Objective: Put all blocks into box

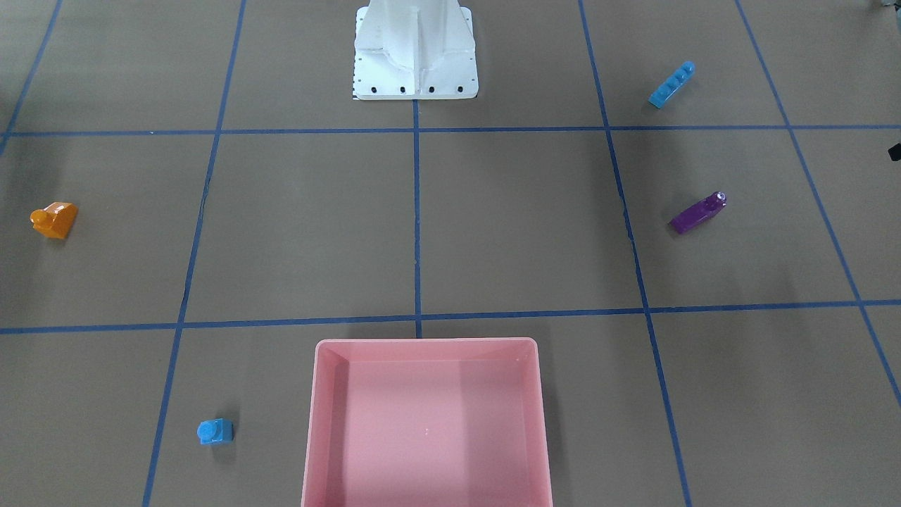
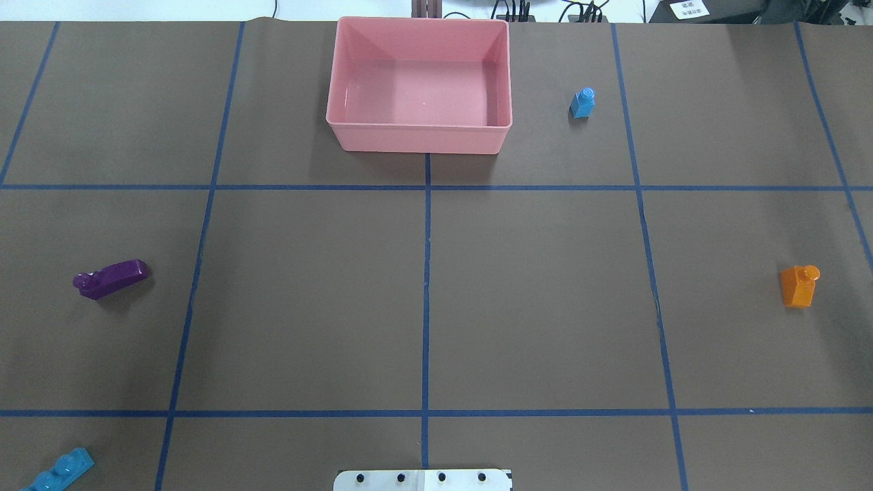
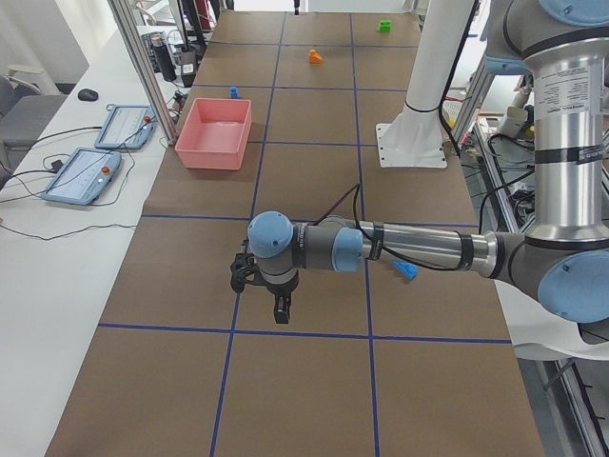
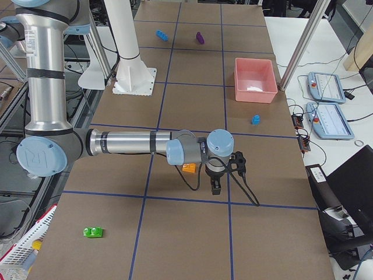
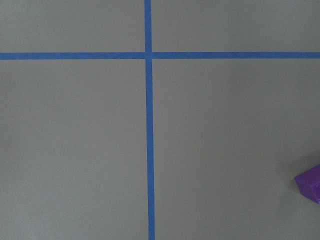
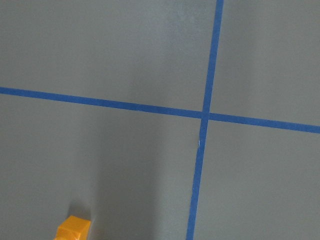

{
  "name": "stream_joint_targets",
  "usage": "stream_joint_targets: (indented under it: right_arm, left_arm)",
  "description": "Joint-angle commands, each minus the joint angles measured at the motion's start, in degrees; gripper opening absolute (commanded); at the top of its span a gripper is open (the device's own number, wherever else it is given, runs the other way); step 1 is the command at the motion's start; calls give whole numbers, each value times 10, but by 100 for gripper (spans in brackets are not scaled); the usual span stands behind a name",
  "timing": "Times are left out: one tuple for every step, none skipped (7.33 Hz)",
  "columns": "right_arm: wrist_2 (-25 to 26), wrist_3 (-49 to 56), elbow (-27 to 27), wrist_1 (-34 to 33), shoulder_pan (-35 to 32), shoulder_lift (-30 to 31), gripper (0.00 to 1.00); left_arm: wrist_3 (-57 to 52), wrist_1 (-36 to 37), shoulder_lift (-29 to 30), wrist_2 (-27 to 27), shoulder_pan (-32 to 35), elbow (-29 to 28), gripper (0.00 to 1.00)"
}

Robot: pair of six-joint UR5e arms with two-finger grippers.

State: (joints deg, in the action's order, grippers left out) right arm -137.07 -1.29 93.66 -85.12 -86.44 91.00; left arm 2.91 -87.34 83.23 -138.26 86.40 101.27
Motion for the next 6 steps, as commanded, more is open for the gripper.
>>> stream_joint_targets:
  right_arm:
    - [3, 8, 5, 0, 1, 8, 100]
    - [4, 9, 5, 1, 1, 8, 100]
    - [3, 9, 4, 1, 1, 11, 100]
    - [2, 9, 2, 1, 1, 11, 100]
    - [0, 8, 3, 1, 1, 14, 100]
    - [0, 8, 6, 2, 1, 22, 100]
  left_arm:
    - [-5, -5, -3, -2, 0, 6, 100]
    - [-4, -6, -3, -5, 0, 6, 100]
    - [-4, -6, -3, -4, 0, 6, 100]
    - [-2, -6, -2, -1, 0, 5, 100]
    - [-2, -6, -3, 0, 0, 2, 100]
    - [-2, -6, -4, 0, 0, 3, 100]
